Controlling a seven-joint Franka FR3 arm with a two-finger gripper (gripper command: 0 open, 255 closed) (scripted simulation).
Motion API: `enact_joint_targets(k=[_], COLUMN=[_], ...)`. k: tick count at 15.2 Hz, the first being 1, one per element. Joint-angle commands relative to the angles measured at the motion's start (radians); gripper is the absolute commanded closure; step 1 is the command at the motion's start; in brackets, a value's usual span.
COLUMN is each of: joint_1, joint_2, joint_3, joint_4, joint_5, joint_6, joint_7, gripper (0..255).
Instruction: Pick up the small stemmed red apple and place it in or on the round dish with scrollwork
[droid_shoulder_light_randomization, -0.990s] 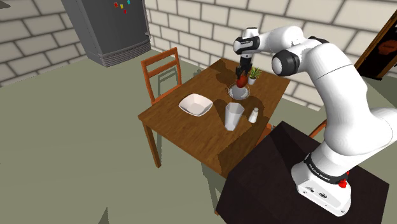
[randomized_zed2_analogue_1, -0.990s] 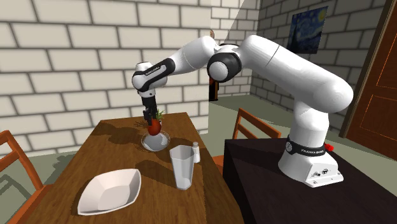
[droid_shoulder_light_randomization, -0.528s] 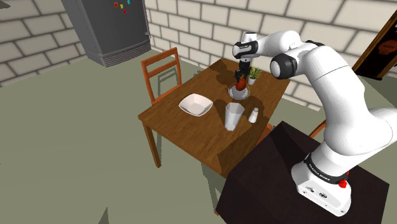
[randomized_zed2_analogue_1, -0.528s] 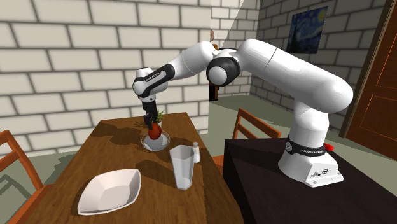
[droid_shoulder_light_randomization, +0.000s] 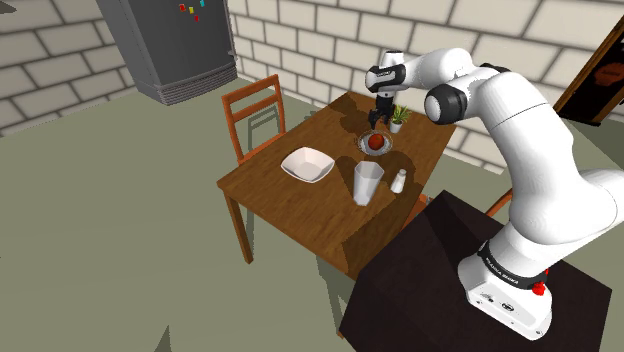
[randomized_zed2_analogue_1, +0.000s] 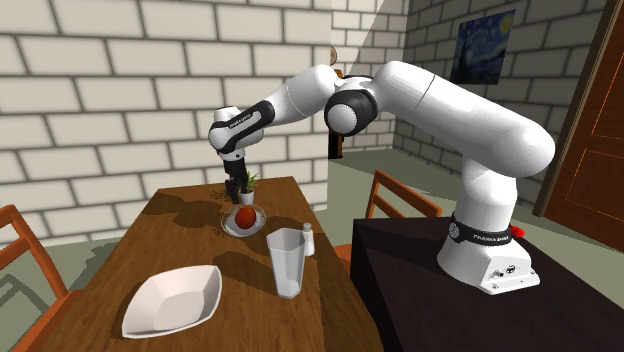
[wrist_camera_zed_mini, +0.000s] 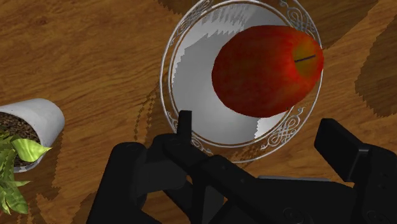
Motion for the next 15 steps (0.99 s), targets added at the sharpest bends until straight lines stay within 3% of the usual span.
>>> enact_joint_targets(k=[1, 7, 15], joint_1=[0.0, 0.003, 0.003], joint_2=[0.0, -0.063, -0.063], joint_3=[0.0, -0.009, -0.009], joint_4=[0.0, 0.015, 0.014], joint_5=[0.0, -0.009, -0.009], joint_6=[0.0, -0.077, -0.077], joint_7=[0.0, 0.004, 0.004], gripper=[0, 0, 0])
